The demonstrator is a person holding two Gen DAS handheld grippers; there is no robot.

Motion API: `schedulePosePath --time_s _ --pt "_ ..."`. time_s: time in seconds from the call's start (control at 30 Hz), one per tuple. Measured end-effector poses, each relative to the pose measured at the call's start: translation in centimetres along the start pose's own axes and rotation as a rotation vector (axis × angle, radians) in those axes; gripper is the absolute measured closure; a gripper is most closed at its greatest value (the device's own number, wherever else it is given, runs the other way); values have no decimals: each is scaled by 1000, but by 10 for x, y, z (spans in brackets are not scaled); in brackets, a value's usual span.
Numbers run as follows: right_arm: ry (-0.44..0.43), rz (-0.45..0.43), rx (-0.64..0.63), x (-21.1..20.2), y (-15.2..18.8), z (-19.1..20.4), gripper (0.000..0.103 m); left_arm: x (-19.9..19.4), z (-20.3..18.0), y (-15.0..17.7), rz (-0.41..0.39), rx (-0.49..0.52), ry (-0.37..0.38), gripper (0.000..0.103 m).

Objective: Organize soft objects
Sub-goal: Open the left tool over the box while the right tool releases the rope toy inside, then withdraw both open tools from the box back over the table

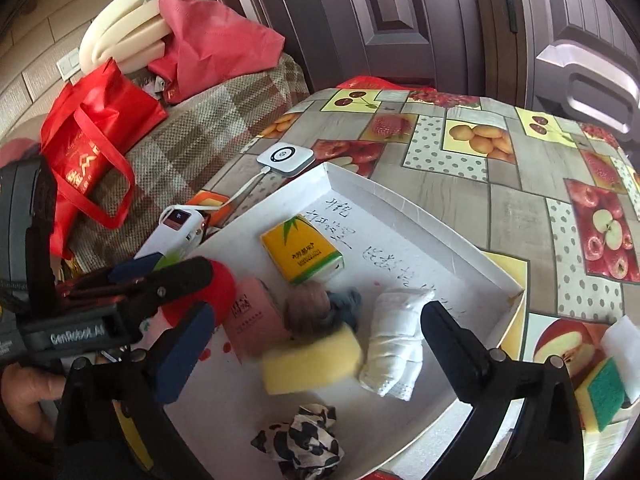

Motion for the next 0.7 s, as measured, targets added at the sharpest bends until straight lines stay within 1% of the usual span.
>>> schedulePosePath --time_s 0.37,0.7 --pt "32 -7 1 -17 7 -3 0 -12 -14 1 -4 22 0 8" --pt "64 -57 14 -45 8 -9 0 -31 -36 3 -23 56 26 8"
Point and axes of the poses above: each gripper's, at about its wrist camera, not at the fingertips, and x roughly the way its jaws point, z to its left, y to its underside, the point moved 4 cm from there along x, roughly the way its jaws point, and after that the axes turned 15 degrees about y, right-handed, at the moved point
